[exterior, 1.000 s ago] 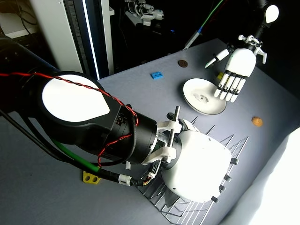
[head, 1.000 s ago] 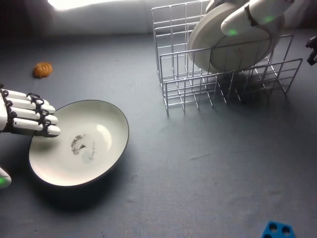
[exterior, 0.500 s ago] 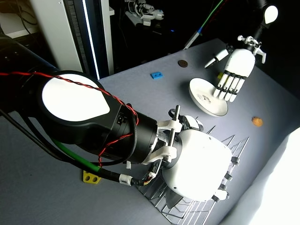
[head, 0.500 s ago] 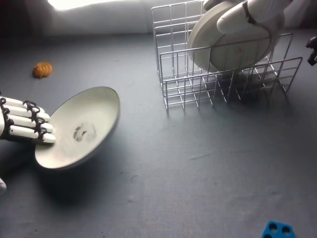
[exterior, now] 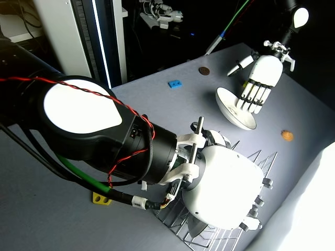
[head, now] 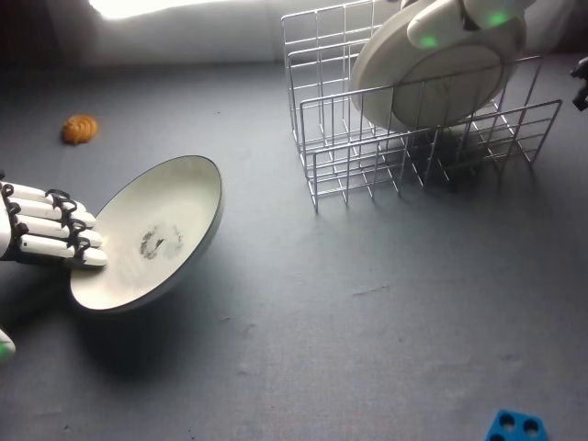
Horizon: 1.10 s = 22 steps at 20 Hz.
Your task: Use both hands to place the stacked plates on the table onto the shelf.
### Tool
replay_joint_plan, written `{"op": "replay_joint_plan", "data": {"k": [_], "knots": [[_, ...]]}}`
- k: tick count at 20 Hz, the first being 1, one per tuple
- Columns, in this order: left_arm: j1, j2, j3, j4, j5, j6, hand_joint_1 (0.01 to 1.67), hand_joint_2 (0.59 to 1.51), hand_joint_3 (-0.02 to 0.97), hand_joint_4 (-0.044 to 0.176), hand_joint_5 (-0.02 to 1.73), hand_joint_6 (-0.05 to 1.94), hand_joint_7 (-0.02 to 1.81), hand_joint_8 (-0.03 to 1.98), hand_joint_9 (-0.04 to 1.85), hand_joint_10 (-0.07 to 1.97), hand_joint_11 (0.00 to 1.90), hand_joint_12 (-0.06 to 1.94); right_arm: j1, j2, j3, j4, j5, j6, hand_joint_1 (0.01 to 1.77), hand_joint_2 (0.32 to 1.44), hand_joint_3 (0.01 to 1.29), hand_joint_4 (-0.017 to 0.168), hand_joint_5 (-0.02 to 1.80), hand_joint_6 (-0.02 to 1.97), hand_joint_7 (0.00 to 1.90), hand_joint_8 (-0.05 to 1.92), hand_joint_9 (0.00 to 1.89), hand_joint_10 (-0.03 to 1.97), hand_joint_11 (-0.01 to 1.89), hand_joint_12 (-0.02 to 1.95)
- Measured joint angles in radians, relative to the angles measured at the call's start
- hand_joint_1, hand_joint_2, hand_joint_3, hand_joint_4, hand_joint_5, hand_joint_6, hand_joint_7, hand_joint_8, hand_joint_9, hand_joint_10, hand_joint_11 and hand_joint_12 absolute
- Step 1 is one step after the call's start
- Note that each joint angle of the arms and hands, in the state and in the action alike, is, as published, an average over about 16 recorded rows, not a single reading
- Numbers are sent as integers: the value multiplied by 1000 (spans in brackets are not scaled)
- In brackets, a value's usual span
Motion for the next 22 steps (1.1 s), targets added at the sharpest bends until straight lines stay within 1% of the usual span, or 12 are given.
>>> {"op": "replay_joint_plan", "data": {"k": [8, 11, 13, 18, 20, 22], "knots": [[5, 0, 0, -4, 0, 0, 17, 1070, 17, 4, 10, 11, 11, -9, -15, -27, 17, 3, 28, 7, 0, 0, -8, -37, 870, 1035, 12, -2, 580, 28, 695, 16, 632, 211, 156, 1314], [5, 0, 0, -4, 0, 0, 17, 1069, 17, 4, 10, 11, 11, -9, -15, -27, 17, 3, 45, 11, 0, 0, -10, -54, 890, 1035, 12, -2, 514, 28, 620, 16, 570, 166, 125, 1235], [6, 0, 0, -4, 0, 0, 17, 1068, 17, 4, 10, 11, 11, -9, -15, -28, 17, 3, 59, 14, 0, 0, -9, -69, 914, 1030, 13, -2, 449, 28, 542, 16, 499, 134, 104, 1116], [6, 0, 0, -4, 0, 0, 17, 1070, 17, 4, 10, 11, 11, -9, -15, -28, 17, 3, 95, 30, -20, 4, 7, -152, 991, 996, 13, -2, 266, 28, 320, 16, 298, 70, 52, 722], [6, 0, 0, -4, 0, 0, 17, 1070, 17, 4, 10, 11, 11, -9, -15, -28, 17, 3, 107, 43, -46, 42, 18, -243, 1019, 975, 13, -2, 193, 28, 232, 17, 218, 46, 31, 557], [7, 0, 0, -5, 0, 0, 17, 1070, 17, 4, 10, 11, 11, -9, -15, -29, 17, 3, 114, 59, -86, 116, 35, -388, 1045, 952, 12, -2, 122, 28, 149, 17, 141, 25, 14, 392]]}}
